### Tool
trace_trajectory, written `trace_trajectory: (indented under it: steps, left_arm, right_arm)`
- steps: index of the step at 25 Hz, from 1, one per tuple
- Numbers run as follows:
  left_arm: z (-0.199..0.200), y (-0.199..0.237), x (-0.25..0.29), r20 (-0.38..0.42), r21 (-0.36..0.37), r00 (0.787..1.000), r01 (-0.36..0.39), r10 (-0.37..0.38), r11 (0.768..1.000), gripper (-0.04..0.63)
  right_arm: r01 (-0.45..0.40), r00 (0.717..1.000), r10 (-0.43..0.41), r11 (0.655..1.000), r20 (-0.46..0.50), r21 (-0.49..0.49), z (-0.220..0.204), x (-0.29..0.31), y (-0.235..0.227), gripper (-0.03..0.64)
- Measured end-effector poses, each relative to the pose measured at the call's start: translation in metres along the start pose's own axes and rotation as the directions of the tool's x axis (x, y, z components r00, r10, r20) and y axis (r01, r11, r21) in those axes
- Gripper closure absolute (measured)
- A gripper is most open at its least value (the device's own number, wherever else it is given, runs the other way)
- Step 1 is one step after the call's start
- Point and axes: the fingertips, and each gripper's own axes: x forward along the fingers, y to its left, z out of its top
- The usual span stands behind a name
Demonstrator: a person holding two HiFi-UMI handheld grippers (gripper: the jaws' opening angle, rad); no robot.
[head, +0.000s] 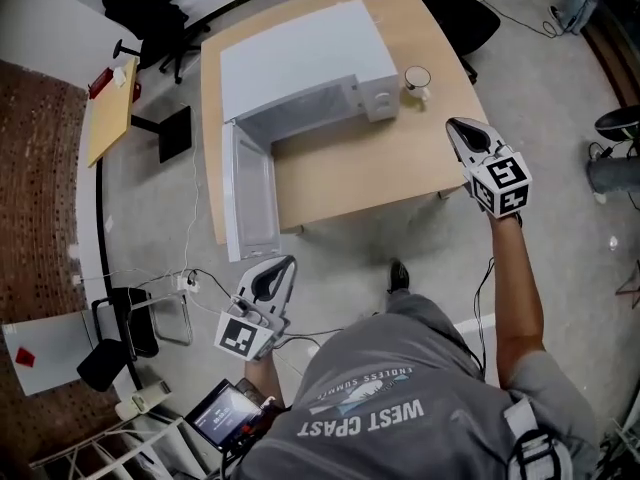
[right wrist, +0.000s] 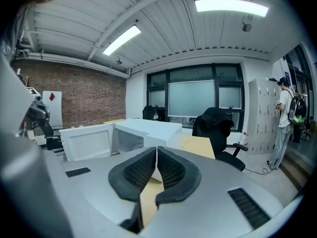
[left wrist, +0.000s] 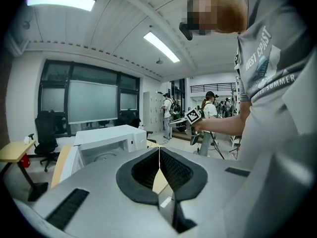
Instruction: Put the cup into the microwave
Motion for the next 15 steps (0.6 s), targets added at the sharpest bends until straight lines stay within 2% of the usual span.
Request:
trace_trajectory:
  steps: [4, 13, 15]
  left_arm:
    - [-0.001, 0.008, 0.007, -0.027, -0.046, 0.999, -0.036, 0.035, 0.998, 0.574]
    - [-0.022, 0.027, 0.007, -0.094, -0.073, 0.991, -0.107, 0.099, 0.992, 0.574]
    - [-0.023, 0.029, 0.007, -0.105, -0.075, 0.989, -0.115, 0.107, 0.991, 0.574]
  right_arm:
    - [0.016, 0.999, -0.015, 1.000, -0.045, 0.017, -0.024, 0.049, -0.037, 0.597]
    - [0.056, 0.979, -0.045, 0.997, -0.198, 0.050, -0.104, 0.151, -0.095, 0.591]
    - [0.070, 0.967, -0.051, 0.995, -0.251, 0.066, -0.129, 0.168, -0.105, 0.522]
